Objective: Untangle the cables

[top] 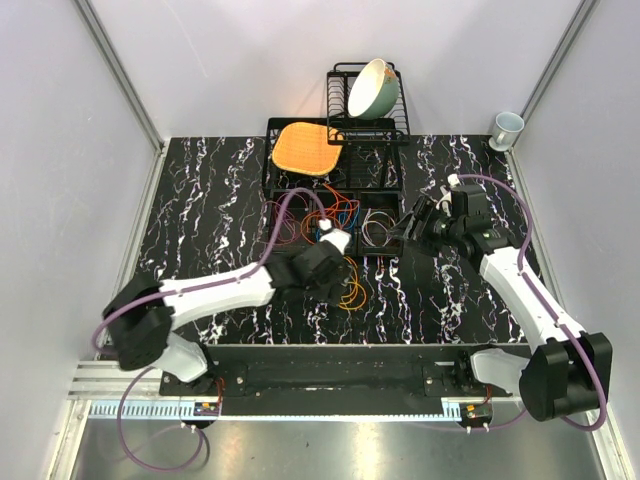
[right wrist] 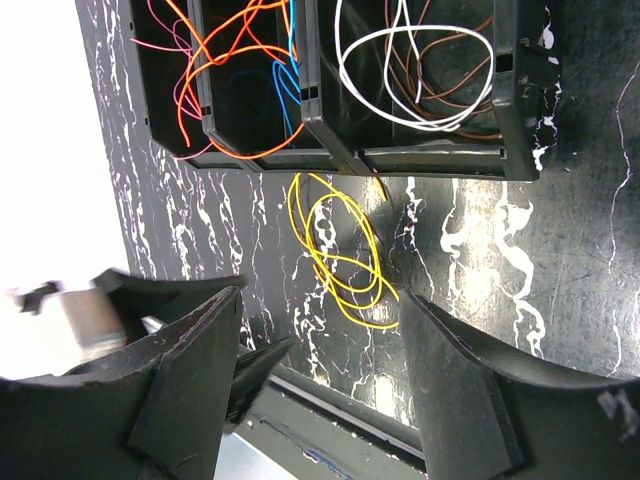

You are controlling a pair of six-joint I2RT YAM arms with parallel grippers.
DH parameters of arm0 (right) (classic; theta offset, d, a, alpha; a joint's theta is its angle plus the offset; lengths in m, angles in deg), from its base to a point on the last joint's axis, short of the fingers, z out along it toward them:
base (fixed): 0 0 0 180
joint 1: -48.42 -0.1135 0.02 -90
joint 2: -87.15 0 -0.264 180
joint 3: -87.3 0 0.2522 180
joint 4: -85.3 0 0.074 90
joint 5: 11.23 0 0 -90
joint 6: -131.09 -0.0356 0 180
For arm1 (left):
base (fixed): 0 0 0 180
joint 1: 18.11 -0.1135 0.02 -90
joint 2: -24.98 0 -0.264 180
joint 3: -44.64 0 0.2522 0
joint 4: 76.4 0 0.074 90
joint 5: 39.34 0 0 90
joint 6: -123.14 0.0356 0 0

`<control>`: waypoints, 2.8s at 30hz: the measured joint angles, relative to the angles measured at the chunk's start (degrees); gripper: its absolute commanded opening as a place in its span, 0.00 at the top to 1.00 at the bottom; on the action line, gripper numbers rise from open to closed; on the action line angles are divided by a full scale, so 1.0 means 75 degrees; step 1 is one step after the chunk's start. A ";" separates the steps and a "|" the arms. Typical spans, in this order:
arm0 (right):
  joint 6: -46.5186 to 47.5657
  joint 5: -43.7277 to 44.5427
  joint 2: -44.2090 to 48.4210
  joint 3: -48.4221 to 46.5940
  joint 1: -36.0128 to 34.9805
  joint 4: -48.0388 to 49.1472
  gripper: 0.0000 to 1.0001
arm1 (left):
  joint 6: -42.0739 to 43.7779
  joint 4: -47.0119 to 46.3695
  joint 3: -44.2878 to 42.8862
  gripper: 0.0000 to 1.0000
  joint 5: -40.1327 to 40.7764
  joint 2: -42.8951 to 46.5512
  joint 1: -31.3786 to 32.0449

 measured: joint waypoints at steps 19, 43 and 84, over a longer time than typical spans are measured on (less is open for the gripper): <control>-0.0017 -0.0280 0.0026 0.0268 -0.0003 0.0090 0.30 | 0.1049 -0.0857 -0.0807 0.36 0.0099 -0.2346 0.0082; -0.0023 -0.0391 -0.0198 0.0274 -0.0003 0.0274 0.31 | 0.0962 -0.0443 -0.1250 1.00 0.0015 -0.2369 0.0070; -0.0944 -0.2381 0.1332 0.0804 -0.1370 0.3171 0.27 | -0.0216 -0.0210 -0.0251 1.00 -0.0388 0.3223 -0.0003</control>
